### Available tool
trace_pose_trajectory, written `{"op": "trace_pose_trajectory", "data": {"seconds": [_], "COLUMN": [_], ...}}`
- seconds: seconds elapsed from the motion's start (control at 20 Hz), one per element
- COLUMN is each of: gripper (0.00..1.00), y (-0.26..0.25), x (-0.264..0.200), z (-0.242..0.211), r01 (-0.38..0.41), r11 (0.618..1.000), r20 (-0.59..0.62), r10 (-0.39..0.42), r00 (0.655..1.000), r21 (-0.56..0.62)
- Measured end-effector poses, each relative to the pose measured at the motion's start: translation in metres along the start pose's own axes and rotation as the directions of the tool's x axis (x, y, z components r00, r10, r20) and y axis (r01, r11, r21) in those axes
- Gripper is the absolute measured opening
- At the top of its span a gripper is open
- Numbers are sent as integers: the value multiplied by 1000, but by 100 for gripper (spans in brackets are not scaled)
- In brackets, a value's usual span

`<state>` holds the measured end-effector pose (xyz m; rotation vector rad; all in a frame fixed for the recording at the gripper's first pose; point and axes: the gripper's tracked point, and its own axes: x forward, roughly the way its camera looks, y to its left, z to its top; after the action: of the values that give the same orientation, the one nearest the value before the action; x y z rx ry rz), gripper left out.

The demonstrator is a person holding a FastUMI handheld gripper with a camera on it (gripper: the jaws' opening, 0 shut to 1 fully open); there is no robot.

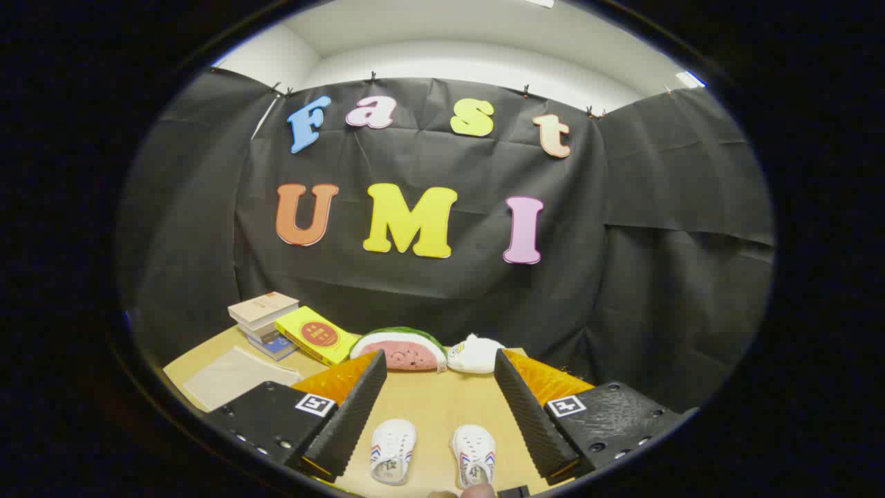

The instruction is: Open the storage box then place both shoes into the box .Put the left shoe in first, then the right shoe, with the right side of both shoes facing outward in a uniform manner.

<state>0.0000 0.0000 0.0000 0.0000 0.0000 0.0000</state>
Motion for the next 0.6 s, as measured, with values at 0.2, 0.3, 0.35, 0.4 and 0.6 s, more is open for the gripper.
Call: {"op": "trace_pose_trajectory", "data": {"seconds": [0.2, 0.3, 0.35, 0.4, 0.6], "gripper": [95, 95, 95, 95, 95], "y": [-10, -15, -16, -16, -15], "x": [0, 0, 0, -1, -1], "z": [0, 2, 2, 1, -2], "r01": [0, 13, 17, 15, 5], "r11": [1000, 1000, 999, 999, 999], "r20": [1, 8, 10, 8, 0], "r10": [0, -13, -17, -15, -5], "r00": [1000, 1000, 1000, 1000, 1000], "r21": [8, 29, 38, 42, 40]}}
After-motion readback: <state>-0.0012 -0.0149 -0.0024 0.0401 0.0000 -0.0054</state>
